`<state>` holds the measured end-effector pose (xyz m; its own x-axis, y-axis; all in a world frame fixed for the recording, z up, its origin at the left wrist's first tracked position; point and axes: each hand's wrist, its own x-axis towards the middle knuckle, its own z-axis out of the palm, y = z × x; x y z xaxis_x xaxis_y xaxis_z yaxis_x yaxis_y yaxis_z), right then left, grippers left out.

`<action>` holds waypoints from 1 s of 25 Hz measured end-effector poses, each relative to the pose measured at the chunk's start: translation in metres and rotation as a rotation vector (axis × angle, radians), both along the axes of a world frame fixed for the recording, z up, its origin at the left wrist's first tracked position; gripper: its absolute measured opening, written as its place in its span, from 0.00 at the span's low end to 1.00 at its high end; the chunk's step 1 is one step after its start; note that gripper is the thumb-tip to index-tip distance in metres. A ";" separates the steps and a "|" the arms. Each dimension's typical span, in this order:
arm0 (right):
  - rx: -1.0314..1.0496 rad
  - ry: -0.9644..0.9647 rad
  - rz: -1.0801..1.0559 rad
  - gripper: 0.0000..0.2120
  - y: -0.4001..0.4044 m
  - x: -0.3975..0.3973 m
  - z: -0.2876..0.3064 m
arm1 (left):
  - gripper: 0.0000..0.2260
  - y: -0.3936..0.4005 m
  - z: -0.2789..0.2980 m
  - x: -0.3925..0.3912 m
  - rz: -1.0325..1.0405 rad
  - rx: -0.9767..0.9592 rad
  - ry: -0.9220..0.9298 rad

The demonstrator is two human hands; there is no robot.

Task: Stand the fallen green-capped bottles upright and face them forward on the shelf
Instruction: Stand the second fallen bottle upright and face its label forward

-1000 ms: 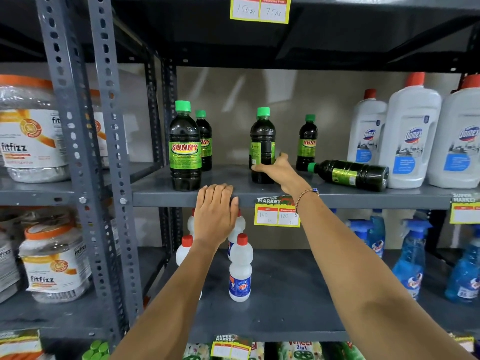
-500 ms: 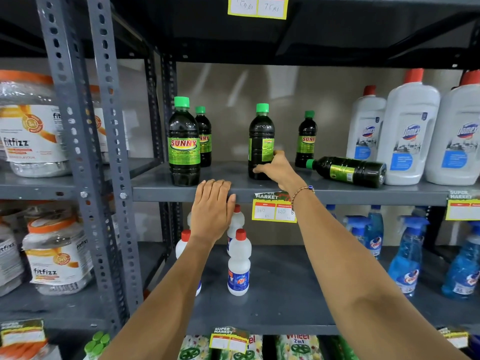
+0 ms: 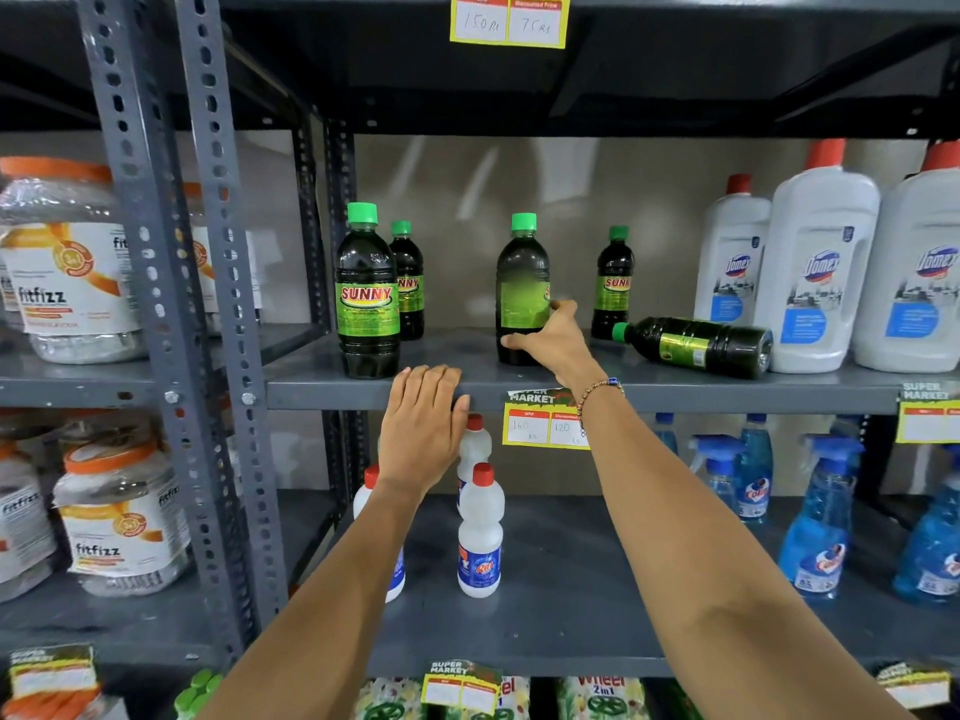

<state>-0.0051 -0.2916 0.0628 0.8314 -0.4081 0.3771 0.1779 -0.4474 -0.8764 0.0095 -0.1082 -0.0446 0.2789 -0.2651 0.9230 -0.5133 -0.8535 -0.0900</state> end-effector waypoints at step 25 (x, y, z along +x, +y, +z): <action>-0.014 0.097 0.073 0.23 0.003 -0.005 0.003 | 0.15 -0.001 -0.004 0.003 -0.020 0.000 -0.037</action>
